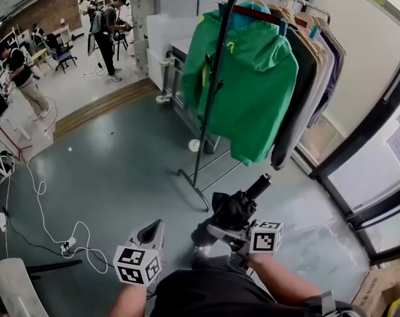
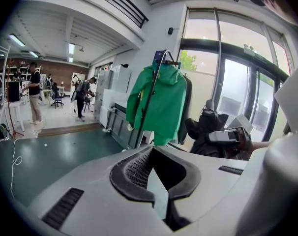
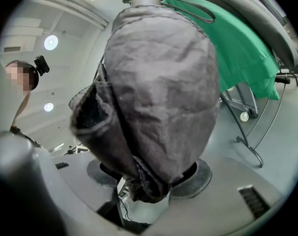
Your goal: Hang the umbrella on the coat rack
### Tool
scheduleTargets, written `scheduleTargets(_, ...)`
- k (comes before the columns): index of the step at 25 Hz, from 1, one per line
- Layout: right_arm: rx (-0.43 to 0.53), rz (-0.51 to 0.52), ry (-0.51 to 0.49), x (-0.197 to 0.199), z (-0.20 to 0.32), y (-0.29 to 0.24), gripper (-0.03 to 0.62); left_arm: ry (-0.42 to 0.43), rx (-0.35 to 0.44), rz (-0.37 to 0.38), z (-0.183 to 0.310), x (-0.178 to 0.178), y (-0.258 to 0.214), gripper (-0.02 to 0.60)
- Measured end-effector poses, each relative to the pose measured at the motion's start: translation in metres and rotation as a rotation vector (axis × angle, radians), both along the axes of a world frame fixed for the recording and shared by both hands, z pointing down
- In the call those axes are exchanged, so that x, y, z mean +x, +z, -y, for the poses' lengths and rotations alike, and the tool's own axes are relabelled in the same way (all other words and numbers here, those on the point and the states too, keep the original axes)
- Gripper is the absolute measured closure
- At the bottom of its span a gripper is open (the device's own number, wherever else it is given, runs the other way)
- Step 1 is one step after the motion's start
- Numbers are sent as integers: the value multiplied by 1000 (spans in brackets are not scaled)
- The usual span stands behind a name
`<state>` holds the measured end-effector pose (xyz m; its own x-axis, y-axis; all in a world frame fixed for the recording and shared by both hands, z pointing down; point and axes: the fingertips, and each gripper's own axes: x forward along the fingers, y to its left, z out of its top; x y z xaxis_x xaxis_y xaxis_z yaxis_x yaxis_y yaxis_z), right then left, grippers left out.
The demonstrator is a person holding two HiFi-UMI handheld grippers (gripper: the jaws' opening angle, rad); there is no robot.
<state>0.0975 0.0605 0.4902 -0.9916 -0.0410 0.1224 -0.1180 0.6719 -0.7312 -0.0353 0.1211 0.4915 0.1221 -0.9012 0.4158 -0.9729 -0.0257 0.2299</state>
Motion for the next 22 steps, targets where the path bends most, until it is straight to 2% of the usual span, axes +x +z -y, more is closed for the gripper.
scheduleTargets(5, -4, 6, 6, -15, 36, 1, 358, 13, -31, 6, 41, -16, 2, 569)
scheduleTargets(12, -17, 2, 15, -19, 85, 5, 358, 47, -33, 31, 105, -28, -11, 569)
scheduleTargets(22, 32, 20, 4, -30, 155, 1, 357, 101, 11, 61, 201, -28, -26, 569)
